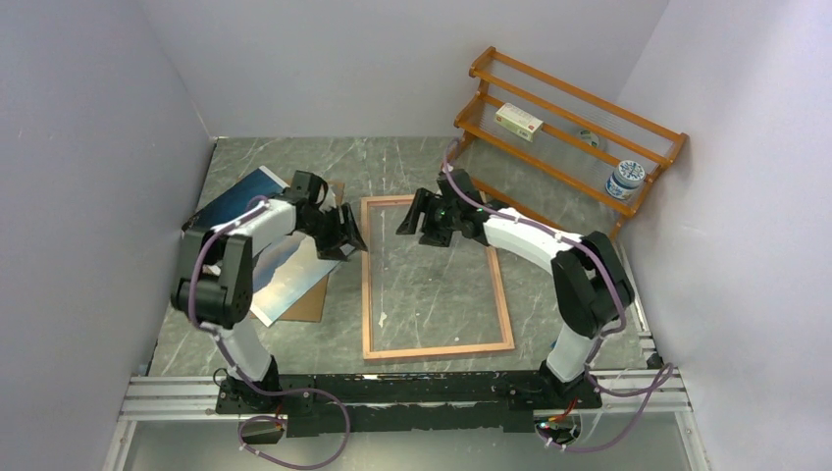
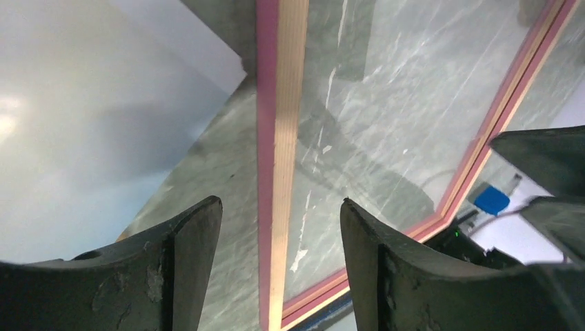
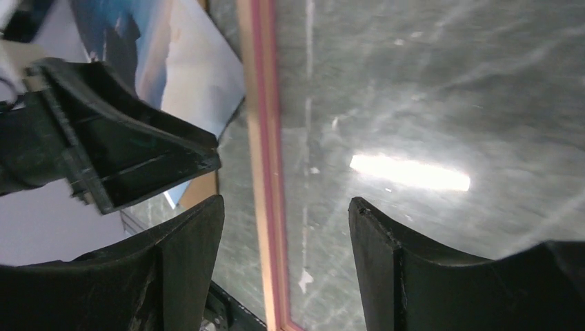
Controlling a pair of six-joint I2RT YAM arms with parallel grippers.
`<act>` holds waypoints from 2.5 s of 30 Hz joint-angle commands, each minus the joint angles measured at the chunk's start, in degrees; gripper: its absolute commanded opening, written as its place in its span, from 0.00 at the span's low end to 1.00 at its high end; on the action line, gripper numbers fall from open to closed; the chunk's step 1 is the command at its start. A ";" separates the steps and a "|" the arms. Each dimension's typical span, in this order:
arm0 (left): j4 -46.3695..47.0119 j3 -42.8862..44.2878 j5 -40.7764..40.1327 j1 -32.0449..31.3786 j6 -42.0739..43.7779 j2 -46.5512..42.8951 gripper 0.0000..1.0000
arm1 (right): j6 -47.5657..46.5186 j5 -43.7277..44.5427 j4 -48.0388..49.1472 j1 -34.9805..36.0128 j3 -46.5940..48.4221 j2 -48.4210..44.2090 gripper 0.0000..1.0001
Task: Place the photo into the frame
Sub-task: Adjust the photo frame at the center of the board, then pick up the photo at the center of the board.
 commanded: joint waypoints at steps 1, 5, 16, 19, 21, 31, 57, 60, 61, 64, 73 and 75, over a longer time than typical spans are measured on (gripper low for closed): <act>-4.60 1.96 -11.99 2.49 1.17 -10.30 0.70 | 2.94 -1.89 3.94 3.53 6.52 4.17 0.69; -7.22 2.51 -22.47 5.72 -0.94 -13.77 0.73 | 6.29 1.00 4.31 7.71 10.85 7.73 0.67; -7.71 11.18 -23.43 19.63 0.83 1.87 0.63 | 19.93 13.40 5.42 19.63 19.34 18.72 0.67; -6.94 13.53 -29.00 19.78 4.38 4.55 0.58 | 21.87 16.99 2.60 21.27 23.98 22.71 0.68; -5.50 14.67 -29.19 19.98 6.86 5.95 0.57 | 22.69 19.47 -0.64 22.35 27.46 25.40 0.69; -10.14 17.45 -37.69 20.06 8.89 11.76 0.48 | 30.74 29.73 -14.54 24.04 37.27 33.71 0.70; -20.19 19.40 -33.28 19.98 11.03 22.02 0.47 | 28.39 14.67 28.87 20.56 22.57 32.56 0.73; -20.49 19.57 -33.31 19.97 11.08 22.11 0.46 | 25.81 14.46 34.69 20.44 20.04 32.06 0.73; -20.53 19.58 -33.24 20.00 11.04 22.05 0.46 | 24.83 13.47 37.38 20.44 18.77 31.66 0.74; -20.66 19.65 -32.79 20.00 10.90 22.10 0.46 | 21.54 11.85 45.68 20.43 15.88 30.59 0.78; -21.17 19.58 -32.26 20.07 11.21 22.19 0.47 | 20.45 8.50 53.83 18.92 16.07 31.47 0.95; -21.27 19.58 -32.19 20.05 11.27 22.11 0.48 | 21.13 8.63 55.69 18.62 15.57 31.57 0.95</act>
